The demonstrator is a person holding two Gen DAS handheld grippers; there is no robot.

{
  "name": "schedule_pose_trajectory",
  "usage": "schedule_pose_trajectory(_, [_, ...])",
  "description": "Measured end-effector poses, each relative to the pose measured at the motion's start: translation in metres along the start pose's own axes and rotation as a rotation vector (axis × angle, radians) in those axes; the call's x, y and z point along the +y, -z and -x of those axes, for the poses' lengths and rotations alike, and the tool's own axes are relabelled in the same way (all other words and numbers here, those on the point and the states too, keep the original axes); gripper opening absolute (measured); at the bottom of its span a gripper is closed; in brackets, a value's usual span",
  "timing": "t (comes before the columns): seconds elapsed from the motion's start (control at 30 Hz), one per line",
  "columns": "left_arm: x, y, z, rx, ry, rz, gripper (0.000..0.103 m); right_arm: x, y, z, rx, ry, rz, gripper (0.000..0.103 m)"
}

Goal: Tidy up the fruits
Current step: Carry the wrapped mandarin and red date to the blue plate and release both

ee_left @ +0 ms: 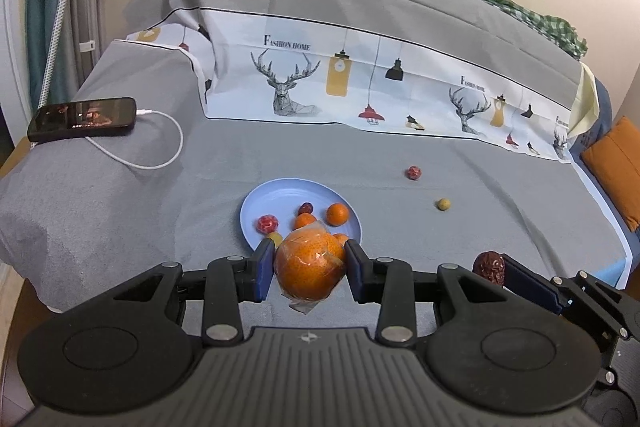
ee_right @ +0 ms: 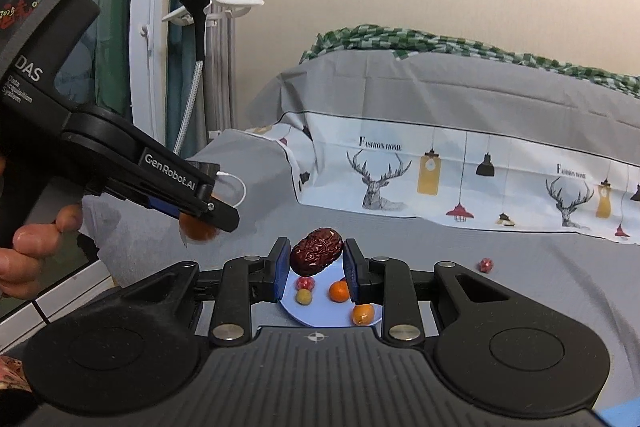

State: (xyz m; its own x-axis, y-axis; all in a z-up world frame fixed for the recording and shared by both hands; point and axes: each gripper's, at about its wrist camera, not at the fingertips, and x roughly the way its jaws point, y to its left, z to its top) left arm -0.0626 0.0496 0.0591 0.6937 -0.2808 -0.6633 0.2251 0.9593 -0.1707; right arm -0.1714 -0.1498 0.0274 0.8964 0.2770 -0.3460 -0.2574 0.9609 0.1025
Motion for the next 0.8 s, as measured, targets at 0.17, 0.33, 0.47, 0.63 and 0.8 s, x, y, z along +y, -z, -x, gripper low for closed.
schedule_pose_trajectory(0.17, [0.013,-0.002,-0.012,0.028,-0.022,0.022,0.041,-0.001,0.000,-0.017,0.039,-0.001,-0.004,0.030])
schedule_pose_trajectory(0.33, [0.023,-0.006,-0.032,0.067,-0.032,0.028,0.041,-0.005,0.000,-0.037,0.083,0.002,-0.018,0.030])
schedule_pose_trajectory(0.47, [0.029,-0.011,-0.051,0.092,-0.048,0.023,0.041,-0.006,0.001,-0.058,0.122,0.003,-0.021,0.030])
schedule_pose_trajectory(0.63, [0.032,-0.021,-0.079,0.124,-0.063,0.019,0.042,-0.012,0.003,-0.086,0.166,-0.002,-0.034,0.030])
schedule_pose_trajectory(0.8, [0.033,-0.031,-0.115,0.161,-0.064,0.024,0.042,-0.023,0.007,-0.120,0.204,0.003,-0.060,0.030])
